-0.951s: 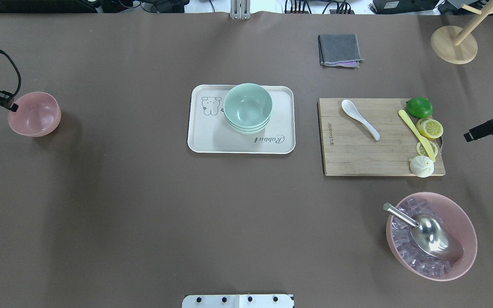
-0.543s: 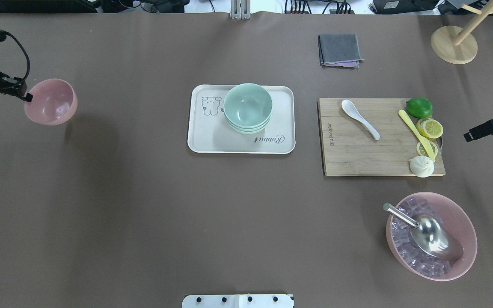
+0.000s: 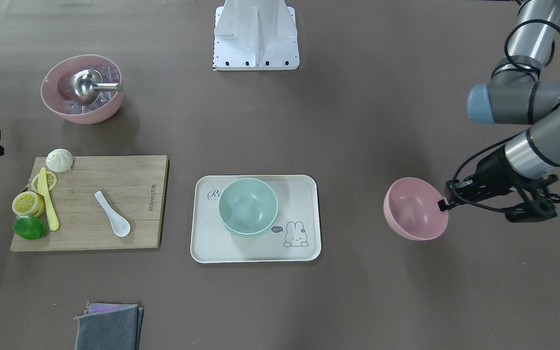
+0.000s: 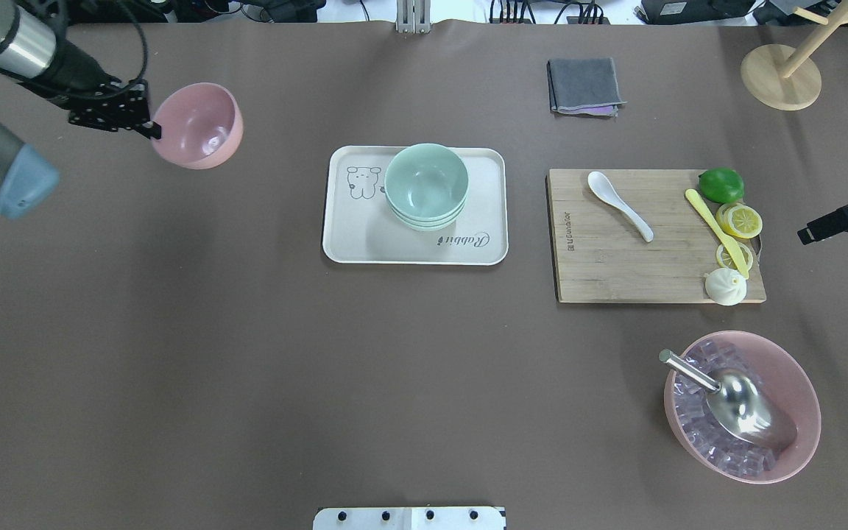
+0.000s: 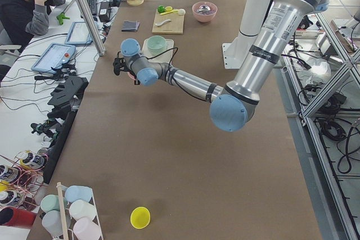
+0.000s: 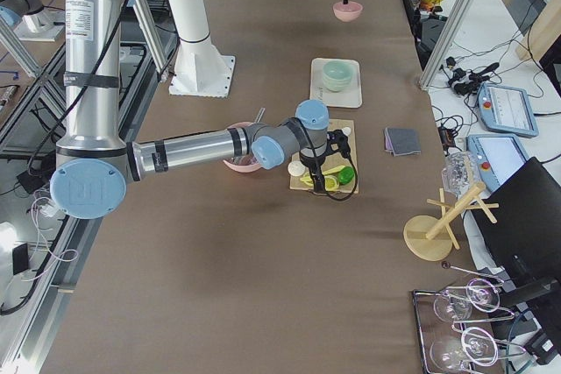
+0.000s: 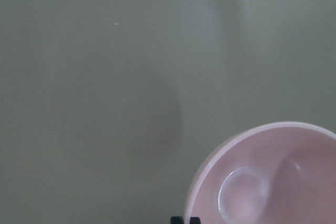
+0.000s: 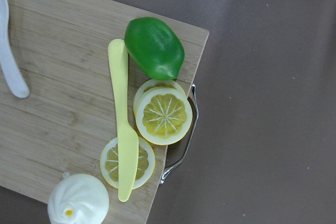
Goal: Stack pink bowl on green and place spoon
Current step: 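Lift the pink bowl with the left gripper and carry it over the green bowls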
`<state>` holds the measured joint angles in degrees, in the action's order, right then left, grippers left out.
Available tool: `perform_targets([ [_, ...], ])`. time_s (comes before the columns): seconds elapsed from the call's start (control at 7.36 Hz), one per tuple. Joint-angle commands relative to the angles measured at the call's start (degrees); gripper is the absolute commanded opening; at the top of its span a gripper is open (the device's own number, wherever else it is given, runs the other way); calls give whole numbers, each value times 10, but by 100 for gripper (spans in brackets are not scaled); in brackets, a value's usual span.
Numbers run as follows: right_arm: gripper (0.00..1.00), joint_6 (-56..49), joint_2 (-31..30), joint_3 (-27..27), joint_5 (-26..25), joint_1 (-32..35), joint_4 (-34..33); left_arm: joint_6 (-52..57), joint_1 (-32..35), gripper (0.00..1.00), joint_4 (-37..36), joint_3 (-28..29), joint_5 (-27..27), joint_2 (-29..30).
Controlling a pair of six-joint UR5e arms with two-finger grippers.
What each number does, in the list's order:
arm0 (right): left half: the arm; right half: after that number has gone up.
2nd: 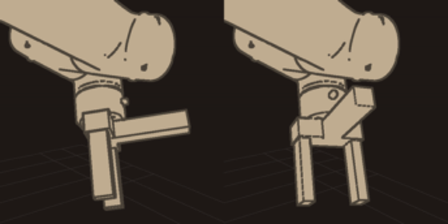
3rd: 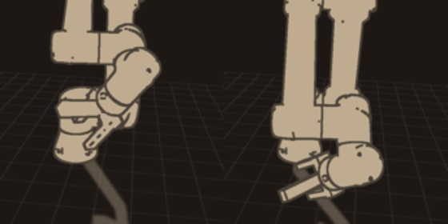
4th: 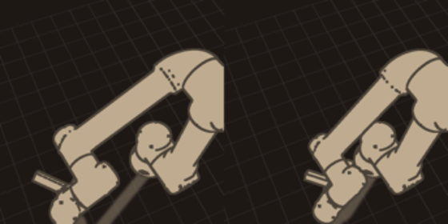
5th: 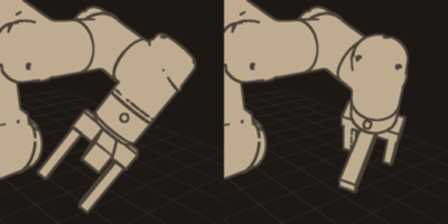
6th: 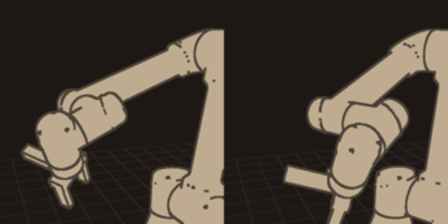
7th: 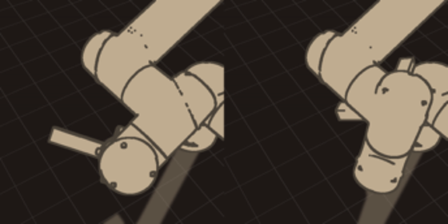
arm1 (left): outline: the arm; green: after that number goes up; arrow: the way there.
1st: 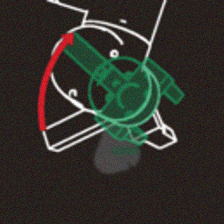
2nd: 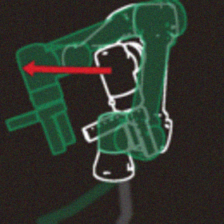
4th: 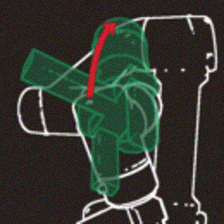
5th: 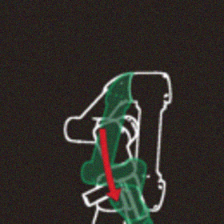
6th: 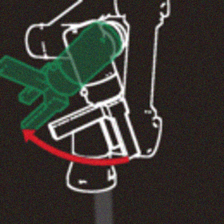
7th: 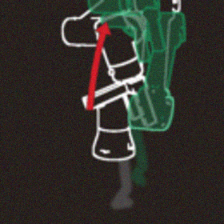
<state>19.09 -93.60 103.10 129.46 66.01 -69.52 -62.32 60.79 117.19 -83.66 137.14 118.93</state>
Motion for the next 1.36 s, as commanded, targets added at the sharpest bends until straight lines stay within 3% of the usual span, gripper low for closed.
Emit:
perform_targets([
  [0.0,100,1,0,0,0,0,0,-107,-61,0,-104,-13,-36,113],
  [0.27,100,1,0,0,0,0,0,-169,-128,0,-144,-3,-95,176],
  [0.54,100,1,0,0,0,0,0,-208,-171,0,-144,58,-149,232],
  [0.68,100,1,0,0,0,0,0,-215,-188,0,-142,66,-176,240],
  [1.22,100,0,0,-2,-1,0,0,-214,-215,0,-143,75,-196,236],
])
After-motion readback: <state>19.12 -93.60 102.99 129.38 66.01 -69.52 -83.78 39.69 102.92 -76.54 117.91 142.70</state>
